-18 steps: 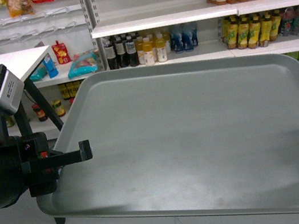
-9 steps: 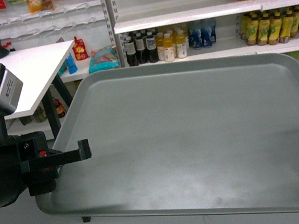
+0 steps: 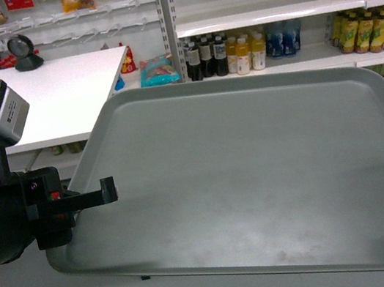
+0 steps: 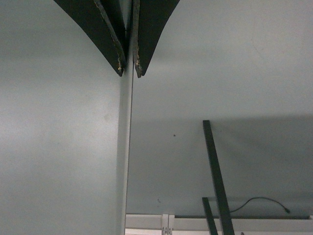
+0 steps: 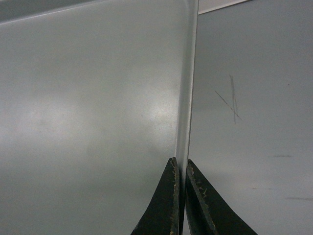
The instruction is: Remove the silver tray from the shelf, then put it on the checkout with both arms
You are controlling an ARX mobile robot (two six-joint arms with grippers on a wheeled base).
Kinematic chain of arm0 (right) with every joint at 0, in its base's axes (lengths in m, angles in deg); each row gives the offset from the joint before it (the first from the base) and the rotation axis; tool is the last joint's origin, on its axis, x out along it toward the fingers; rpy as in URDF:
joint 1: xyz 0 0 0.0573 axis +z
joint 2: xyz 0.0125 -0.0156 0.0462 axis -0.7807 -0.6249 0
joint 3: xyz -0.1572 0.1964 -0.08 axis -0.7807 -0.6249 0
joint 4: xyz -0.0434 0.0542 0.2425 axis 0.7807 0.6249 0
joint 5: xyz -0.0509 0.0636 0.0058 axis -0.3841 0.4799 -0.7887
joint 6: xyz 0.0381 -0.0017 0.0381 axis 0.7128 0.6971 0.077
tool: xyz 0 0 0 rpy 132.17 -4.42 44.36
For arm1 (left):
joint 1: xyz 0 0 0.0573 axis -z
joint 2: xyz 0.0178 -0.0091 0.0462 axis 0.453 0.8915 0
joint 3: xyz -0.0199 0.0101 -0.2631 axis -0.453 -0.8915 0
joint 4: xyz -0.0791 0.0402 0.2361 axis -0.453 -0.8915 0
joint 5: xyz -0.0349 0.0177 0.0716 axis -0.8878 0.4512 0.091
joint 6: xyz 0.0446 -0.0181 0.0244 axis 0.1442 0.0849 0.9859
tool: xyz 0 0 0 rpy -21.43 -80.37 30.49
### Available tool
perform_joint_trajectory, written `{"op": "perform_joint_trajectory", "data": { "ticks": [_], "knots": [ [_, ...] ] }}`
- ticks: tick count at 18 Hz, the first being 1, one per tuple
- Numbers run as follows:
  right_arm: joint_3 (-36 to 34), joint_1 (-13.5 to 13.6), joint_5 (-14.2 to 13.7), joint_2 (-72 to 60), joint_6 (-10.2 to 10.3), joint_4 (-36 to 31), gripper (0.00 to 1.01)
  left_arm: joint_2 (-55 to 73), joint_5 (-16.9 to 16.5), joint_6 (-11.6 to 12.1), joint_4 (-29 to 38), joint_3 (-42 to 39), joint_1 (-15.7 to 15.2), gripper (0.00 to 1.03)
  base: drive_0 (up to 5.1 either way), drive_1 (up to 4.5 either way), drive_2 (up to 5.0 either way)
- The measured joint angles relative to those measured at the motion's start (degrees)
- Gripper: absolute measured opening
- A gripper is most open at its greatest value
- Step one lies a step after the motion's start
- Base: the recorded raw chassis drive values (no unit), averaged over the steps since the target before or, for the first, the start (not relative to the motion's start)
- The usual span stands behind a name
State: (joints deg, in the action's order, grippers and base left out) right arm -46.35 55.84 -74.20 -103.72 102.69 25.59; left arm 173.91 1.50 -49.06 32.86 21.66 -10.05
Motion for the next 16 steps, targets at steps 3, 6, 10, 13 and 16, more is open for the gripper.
{"op": "perform_joint_trajectory", "data": {
  "ticks": [3, 6, 10, 13, 16],
  "knots": [
    [0.0, 0.0, 0.0, 0.0, 0.0, 0.1, 0.02, 0.0, 0.0, 0.0, 0.0, 0.0, 0.0, 0.03, -5.0, 2.47, 2.5],
    [0.0, 0.0, 0.0, 0.0, 0.0, 0.2, 0.02, 0.0, 0.0, 0.0, -0.2, 0.0, 0.0, 0.03, -5.0, 2.47, 2.5],
    [0.0, 0.0, 0.0, 0.0, 0.0, 0.1, 0.02, 0.0, 0.0, 0.0, -0.2, 0.0, 0.0, 0.03, -5.0, 2.47, 2.5],
    [0.0, 0.0, 0.0, 0.0, 0.0, 0.2, 0.02, 0.0, 0.0, 0.0, -0.2, 0.0, 0.0, 0.03, -5.0, 2.47, 2.5],
    [0.0, 0.0, 0.0, 0.0, 0.0, 0.2, 0.02, 0.0, 0.0, 0.0, -0.2, 0.0, 0.0, 0.03, -5.0, 2.47, 2.5]
  ]
}}
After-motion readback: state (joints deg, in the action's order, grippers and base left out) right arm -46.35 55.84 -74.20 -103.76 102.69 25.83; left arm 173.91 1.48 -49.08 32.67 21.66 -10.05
